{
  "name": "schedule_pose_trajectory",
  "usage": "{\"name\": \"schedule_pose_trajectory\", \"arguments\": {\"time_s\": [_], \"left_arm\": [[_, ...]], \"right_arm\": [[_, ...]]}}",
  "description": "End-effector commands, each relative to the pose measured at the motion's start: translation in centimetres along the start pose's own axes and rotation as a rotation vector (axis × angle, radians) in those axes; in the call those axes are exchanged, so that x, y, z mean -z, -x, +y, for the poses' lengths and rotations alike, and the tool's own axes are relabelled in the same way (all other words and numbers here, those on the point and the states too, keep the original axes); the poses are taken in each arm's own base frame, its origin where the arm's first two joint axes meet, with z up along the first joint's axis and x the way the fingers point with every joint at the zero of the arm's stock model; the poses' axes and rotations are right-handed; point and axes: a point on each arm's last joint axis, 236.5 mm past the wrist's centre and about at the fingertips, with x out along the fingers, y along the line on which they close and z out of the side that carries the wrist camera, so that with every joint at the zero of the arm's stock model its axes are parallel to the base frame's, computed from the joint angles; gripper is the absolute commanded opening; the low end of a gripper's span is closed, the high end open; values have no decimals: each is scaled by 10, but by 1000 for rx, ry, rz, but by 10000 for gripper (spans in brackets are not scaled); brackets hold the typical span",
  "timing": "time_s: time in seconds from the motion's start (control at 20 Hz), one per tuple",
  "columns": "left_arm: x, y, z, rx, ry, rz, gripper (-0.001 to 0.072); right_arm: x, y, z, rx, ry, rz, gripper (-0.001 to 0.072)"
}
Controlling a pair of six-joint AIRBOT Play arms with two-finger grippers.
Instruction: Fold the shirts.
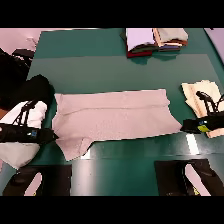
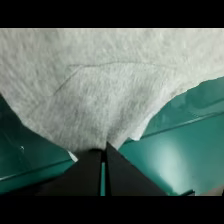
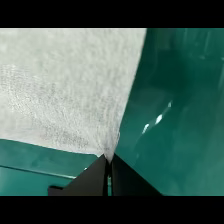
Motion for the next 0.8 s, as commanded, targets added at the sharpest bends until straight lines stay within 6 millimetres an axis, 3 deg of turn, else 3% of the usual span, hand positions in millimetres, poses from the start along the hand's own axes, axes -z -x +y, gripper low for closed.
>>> {"name": "schedule_pose_trajectory", "arguments": {"time_s": [0.0, 0.2, 0.45, 0.75], "left_arm": [[1, 25, -9, -16, -37, -13, 20], [-36, 11, 1, -23, -17, -75, 20], [-98, -15, 24, -52, -21, -125, 21], [-178, -33, 44, -79, -6, -168, 22]], "right_arm": [[13, 17, -8, 79, 8, -36, 11], [-9, 17, -1, 33, -10, -66, 11], [-90, 27, 4, -15, -1, -134, 11], [-155, -5, 31, -39, 53, -44, 11]]}}
